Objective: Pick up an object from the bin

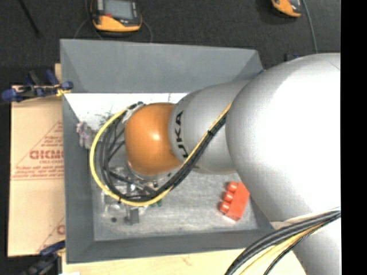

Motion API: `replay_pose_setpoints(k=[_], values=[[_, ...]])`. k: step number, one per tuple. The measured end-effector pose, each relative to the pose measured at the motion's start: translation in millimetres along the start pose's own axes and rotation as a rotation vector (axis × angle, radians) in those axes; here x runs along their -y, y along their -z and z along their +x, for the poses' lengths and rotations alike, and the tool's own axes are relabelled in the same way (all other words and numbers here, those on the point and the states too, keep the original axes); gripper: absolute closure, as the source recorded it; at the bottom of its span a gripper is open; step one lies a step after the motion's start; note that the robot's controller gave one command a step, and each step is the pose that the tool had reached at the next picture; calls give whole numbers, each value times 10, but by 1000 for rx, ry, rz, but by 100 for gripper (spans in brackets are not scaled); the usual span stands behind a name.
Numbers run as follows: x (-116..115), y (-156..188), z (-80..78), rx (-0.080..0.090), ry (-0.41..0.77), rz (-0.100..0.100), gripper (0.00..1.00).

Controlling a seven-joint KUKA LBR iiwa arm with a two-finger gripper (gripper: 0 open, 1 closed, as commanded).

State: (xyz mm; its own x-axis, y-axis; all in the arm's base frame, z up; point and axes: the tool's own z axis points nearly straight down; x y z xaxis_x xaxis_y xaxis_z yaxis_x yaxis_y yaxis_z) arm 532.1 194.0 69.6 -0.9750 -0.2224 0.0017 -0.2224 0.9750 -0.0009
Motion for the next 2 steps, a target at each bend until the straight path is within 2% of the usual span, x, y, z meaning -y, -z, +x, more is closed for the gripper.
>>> replay_pose_setpoints(k=[1, 2], values=[[-5, 316, 149, 2, -217, -1, 0], [-2, 338, 122, 5, -429, -3, 0]])
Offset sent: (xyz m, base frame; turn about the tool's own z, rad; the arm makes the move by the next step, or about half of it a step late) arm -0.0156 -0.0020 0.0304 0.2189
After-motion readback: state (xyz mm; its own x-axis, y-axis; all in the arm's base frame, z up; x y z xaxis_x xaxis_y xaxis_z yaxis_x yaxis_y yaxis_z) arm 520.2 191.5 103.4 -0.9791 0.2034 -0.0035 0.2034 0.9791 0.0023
